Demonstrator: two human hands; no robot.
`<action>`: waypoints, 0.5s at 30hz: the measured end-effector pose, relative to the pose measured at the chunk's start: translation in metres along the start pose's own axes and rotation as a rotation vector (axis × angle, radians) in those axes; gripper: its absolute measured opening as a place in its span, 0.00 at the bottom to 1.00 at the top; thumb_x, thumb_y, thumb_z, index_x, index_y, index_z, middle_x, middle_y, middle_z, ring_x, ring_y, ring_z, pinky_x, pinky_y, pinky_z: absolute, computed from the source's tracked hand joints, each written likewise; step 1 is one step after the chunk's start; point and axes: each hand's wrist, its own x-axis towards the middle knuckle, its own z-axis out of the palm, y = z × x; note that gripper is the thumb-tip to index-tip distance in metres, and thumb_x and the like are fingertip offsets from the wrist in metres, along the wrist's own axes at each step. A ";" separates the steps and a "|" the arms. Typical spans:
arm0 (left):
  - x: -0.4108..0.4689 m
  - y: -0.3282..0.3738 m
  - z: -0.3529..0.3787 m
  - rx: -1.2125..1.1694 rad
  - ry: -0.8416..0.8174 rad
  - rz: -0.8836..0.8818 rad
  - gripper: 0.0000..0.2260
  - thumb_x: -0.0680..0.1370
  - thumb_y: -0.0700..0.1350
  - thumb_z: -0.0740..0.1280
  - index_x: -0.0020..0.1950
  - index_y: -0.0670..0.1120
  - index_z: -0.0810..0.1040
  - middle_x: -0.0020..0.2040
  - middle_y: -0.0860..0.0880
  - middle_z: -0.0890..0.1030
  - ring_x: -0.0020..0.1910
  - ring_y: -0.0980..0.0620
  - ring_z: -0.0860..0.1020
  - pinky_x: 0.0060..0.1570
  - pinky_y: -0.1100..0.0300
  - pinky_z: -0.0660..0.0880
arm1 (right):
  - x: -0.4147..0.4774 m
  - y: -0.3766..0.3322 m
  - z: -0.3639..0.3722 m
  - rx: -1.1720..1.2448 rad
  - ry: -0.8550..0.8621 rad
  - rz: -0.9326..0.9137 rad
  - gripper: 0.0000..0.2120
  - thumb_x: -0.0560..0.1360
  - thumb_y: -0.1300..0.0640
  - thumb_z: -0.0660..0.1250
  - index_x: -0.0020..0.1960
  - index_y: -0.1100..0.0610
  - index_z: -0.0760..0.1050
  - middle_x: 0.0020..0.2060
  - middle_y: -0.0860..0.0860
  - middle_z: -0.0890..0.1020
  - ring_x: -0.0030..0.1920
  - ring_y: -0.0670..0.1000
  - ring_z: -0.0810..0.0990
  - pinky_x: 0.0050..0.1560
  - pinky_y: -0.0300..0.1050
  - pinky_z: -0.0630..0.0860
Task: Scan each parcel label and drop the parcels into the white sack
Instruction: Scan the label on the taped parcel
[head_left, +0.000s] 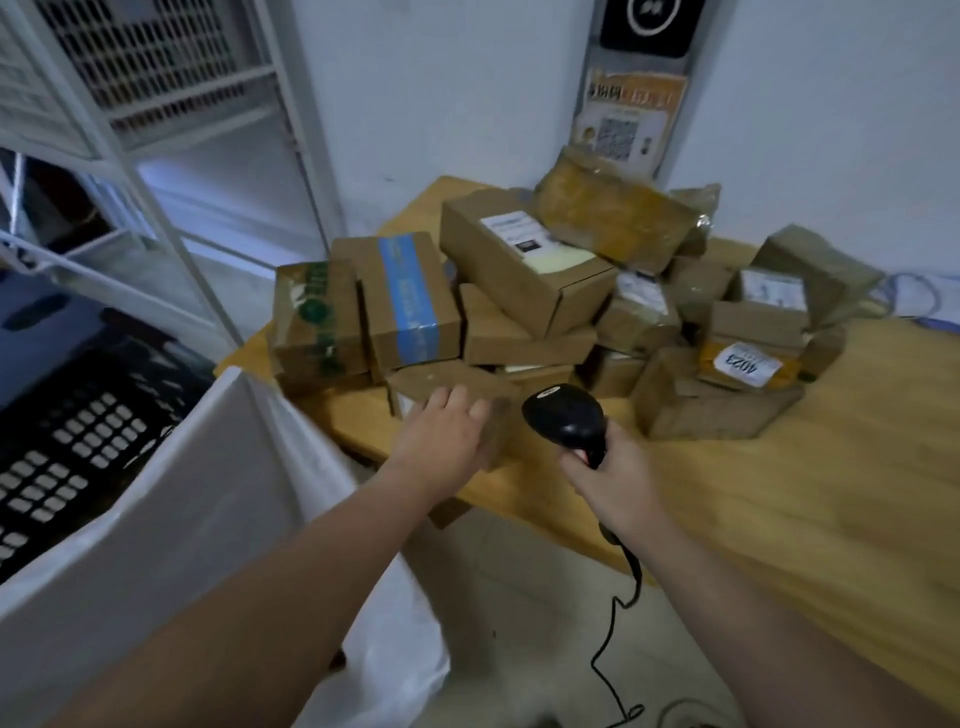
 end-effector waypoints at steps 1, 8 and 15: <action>0.008 0.008 -0.004 -0.007 0.022 0.000 0.18 0.81 0.53 0.59 0.69 0.49 0.66 0.66 0.46 0.69 0.66 0.46 0.68 0.63 0.52 0.68 | 0.004 -0.001 -0.011 0.023 0.010 -0.011 0.07 0.72 0.57 0.71 0.46 0.53 0.73 0.34 0.51 0.79 0.37 0.50 0.79 0.38 0.46 0.72; 0.074 0.052 -0.045 -0.069 0.193 0.037 0.25 0.80 0.54 0.59 0.75 0.48 0.60 0.71 0.46 0.65 0.69 0.46 0.66 0.63 0.53 0.68 | 0.040 -0.013 -0.076 0.268 0.130 -0.053 0.13 0.74 0.61 0.70 0.55 0.50 0.72 0.40 0.50 0.80 0.42 0.51 0.80 0.45 0.50 0.78; 0.172 0.054 -0.105 -0.155 0.352 0.071 0.27 0.80 0.56 0.59 0.75 0.45 0.61 0.71 0.42 0.66 0.67 0.40 0.67 0.61 0.46 0.71 | 0.116 -0.060 -0.131 0.588 0.293 0.022 0.17 0.69 0.55 0.74 0.56 0.55 0.77 0.45 0.55 0.82 0.49 0.58 0.82 0.54 0.56 0.78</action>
